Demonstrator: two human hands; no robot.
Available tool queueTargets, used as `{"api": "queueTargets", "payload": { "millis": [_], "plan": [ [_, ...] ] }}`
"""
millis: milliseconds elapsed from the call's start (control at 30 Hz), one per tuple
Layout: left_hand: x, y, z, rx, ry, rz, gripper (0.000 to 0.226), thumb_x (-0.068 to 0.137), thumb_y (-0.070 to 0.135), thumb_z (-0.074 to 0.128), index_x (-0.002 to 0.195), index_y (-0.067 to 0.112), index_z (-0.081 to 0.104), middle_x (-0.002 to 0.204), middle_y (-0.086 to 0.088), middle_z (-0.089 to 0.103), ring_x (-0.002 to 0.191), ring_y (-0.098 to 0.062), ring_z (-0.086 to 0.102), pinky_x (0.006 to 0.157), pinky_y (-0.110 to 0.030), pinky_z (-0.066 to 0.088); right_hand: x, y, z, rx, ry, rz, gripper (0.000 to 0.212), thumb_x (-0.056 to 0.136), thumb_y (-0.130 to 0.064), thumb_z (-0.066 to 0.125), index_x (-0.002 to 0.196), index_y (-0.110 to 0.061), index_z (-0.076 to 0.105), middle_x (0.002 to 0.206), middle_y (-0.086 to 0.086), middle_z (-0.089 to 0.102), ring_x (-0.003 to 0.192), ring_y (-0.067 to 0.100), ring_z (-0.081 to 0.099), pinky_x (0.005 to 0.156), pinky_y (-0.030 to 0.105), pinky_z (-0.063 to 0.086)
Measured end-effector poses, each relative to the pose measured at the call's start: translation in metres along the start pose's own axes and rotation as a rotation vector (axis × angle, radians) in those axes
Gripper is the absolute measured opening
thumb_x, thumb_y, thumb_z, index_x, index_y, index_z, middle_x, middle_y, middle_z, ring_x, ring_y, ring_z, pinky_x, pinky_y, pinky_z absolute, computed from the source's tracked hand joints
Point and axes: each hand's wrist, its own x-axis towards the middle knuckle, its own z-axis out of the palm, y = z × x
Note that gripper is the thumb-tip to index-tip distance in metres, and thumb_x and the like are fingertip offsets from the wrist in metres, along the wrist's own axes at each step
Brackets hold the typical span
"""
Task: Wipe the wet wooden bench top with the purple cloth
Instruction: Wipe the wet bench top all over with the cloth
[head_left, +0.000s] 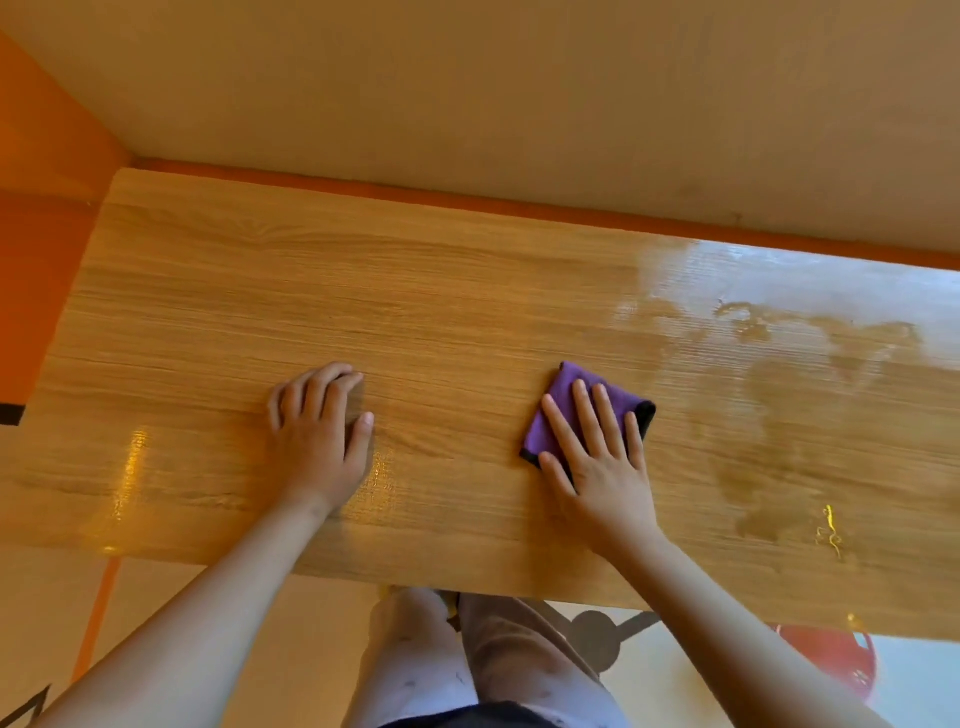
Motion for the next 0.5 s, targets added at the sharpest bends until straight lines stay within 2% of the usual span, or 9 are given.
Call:
{"api": "queueTargets", "payload": {
  "millis": [133, 233, 333, 500],
  "plan": [
    [0.002, 0.001, 0.0, -0.01, -0.011, -0.003, 0.04, 0.085, 0.032, 0.045, 0.117, 0.012, 0.057, 0.129, -0.005, 0.054, 0.119, -0.029, 0.044, 0.101, -0.048, 0.027, 0.023, 0.0, -0.009, 0.023, 0.001, 0.076, 0.056, 0.092, -0.057, 0.011, 0.143, -0.047, -0.008, 0.156, -0.012, -0.015, 0.142, 0.008, -0.022, 0.115, 0.037, -0.017],
    [0.001, 0.001, 0.0, -0.009, -0.011, 0.005, 0.041, 0.085, 0.033, 0.044, 0.118, 0.011, 0.057, 0.129, -0.005, 0.054, 0.119, -0.029, 0.043, 0.101, -0.048, 0.027, 0.085, 0.005, -0.028, 0.071, 0.073, 0.16, 0.053, 0.099, -0.05, 0.02, 0.147, -0.045, -0.001, 0.159, -0.008, -0.011, 0.145, 0.012, -0.017, 0.116, 0.039, -0.013],
    [0.002, 0.0, 0.001, -0.019, 0.007, 0.004, 0.041, 0.085, 0.033, 0.045, 0.117, 0.011, 0.057, 0.129, -0.004, 0.054, 0.118, -0.028, 0.044, 0.101, -0.048, 0.026, 0.152, 0.014, -0.048, 0.088, 0.097, 0.225, 0.052, 0.099, -0.049, 0.019, 0.149, -0.043, 0.004, 0.16, -0.004, -0.007, 0.146, 0.014, -0.013, 0.116, 0.041, -0.011],
    [0.002, -0.001, 0.003, -0.03, 0.02, 0.013, 0.039, 0.085, 0.032, 0.046, 0.117, 0.012, 0.058, 0.128, -0.003, 0.054, 0.118, -0.026, 0.044, 0.101, -0.046, 0.026, 0.195, 0.022, -0.067, 0.095, 0.058, 0.247, 0.054, 0.099, -0.049, 0.017, 0.149, -0.04, 0.001, 0.16, -0.001, -0.009, 0.146, 0.017, -0.014, 0.116, 0.043, -0.012]
  ]
}}
